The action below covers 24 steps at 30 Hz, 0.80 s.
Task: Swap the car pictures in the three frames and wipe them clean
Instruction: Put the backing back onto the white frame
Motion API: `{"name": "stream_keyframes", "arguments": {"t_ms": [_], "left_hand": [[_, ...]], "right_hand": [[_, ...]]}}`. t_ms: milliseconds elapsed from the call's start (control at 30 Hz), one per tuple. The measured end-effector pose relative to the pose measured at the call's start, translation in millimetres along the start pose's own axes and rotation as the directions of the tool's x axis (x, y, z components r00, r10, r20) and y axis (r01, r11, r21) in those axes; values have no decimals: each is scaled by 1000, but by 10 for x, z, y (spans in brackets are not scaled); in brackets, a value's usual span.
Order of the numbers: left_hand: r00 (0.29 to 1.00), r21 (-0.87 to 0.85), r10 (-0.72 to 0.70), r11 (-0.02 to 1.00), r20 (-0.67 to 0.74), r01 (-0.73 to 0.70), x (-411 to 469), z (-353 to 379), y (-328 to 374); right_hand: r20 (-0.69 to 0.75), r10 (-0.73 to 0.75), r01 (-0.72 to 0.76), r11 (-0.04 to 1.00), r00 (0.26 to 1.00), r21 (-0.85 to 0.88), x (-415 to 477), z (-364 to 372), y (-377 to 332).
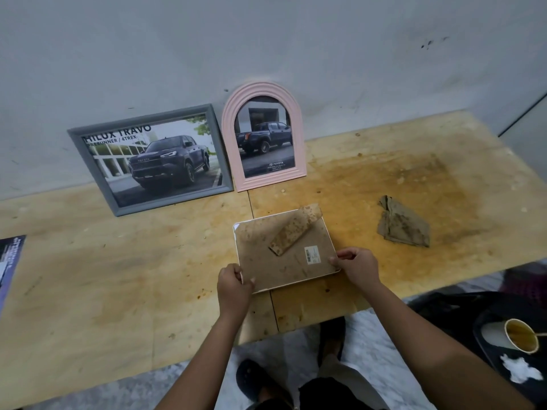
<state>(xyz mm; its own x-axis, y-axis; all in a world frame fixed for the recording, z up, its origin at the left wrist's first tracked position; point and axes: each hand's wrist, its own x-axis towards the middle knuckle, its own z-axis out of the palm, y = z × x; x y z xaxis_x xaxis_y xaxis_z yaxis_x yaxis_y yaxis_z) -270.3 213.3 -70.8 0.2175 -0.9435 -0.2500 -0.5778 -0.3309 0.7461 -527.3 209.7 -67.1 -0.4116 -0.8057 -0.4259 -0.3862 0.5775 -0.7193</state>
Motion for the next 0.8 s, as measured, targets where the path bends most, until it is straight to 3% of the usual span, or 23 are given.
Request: {"name": "stream_keyframes", "arguments": {"t_ms": [167, 400, 567, 633, 700, 800], "left_hand": [[1000, -19, -1, 1000, -30, 1, -77, 15, 70], [994, -30, -51, 998, -96, 48, -104, 50, 139], [996, 59, -48, 997, -75, 52, -63, 63, 133], [998, 209, 23, 978, -51, -12, -53, 70, 148], [995, 389, 103, 917, -18, -88, -34, 90, 183], [949, 394, 311, 867, 51, -305, 71, 93, 237]], "right_hand": [[-12, 77, -77, 997, 997, -29, 12, -20, -69], [-79, 52, -55, 998, 996, -32, -34, 33, -25], [-128, 34, -40, 998, 991, -52, -59, 62, -12], [-135, -30, 14, 993, 990, -118, -93, 90, -32], [-104, -192, 146, 929, 976, -340, -140, 119, -55], [50, -376, 340, 765, 925, -547, -139, 169, -77]]}}
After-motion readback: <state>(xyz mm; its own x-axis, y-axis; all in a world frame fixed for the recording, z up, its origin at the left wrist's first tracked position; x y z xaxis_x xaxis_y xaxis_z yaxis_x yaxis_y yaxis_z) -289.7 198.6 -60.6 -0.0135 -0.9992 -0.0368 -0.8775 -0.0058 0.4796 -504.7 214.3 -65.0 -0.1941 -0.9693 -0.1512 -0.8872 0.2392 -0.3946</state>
